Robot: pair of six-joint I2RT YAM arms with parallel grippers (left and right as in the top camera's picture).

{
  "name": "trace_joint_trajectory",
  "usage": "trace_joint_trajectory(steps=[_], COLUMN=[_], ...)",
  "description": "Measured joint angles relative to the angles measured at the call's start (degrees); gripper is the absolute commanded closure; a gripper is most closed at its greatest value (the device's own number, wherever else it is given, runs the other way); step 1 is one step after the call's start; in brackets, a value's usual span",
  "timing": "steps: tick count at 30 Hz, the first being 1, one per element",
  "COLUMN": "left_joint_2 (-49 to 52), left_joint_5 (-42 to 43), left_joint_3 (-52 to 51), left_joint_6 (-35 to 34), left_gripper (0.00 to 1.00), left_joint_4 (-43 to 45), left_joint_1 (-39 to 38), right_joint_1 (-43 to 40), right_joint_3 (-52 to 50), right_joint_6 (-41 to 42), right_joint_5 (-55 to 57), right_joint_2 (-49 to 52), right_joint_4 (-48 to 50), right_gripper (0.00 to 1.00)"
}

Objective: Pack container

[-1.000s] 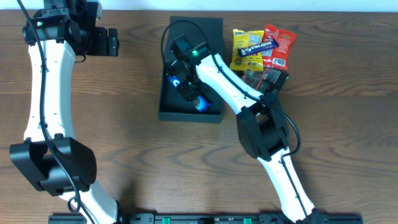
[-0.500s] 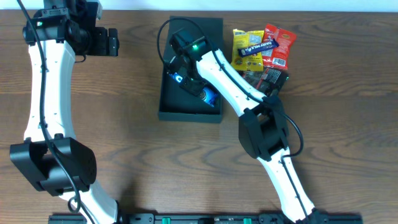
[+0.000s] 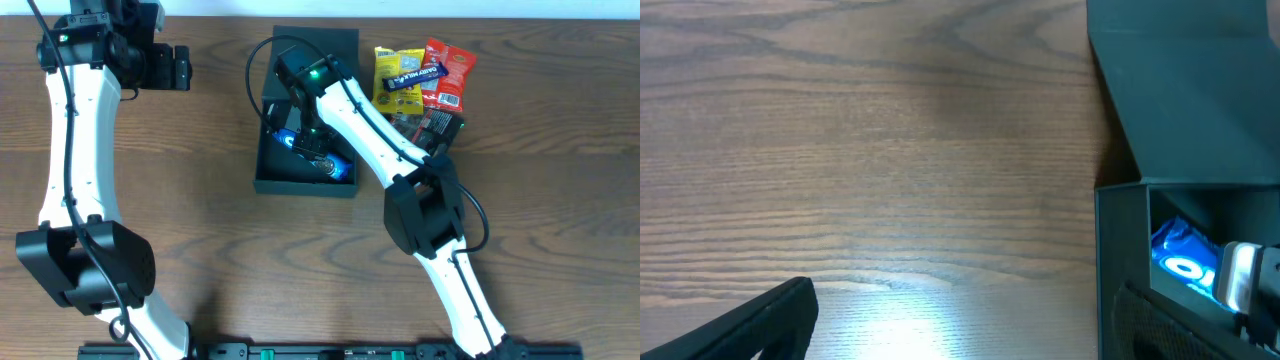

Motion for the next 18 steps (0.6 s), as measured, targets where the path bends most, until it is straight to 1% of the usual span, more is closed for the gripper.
trace_joint_trajectory(steps=[2,5,7,9,18], left_joint_2=[0.0,0.0,0.0,0.0,0.0], left_joint_5=[0.0,0.0,0.0,0.0,0.0], left_joint_3=[0.0,0.0,0.0,0.0,0.0], left_joint_6=[0.0,0.0,0.0,0.0,0.0], left_gripper=[0.05,0.05,0.05,0.04,0.05], left_joint_4=[0.0,0.0,-0.1,-0.2,-0.4], left_joint_1=[0.0,0.0,0.0,0.0,0.0], right_joint_1=[0.0,0.0,0.0,0.0,0.0], right_joint_3=[0.0,0.0,0.0,0.0,0.0], right_joint_6=[-1.5,-3.2,-4.0,-4.3,-4.8], right_joint_5=[-0.7,-1.4,-1.6,-1.6,-1.8], right_joint_2=[0.0,0.0,0.0,0.0,0.0], right_joint_4=[0.2,0.3,0.2,0.1,-0.8], right_gripper=[0.38,0.36,0.29,0.26,0.28])
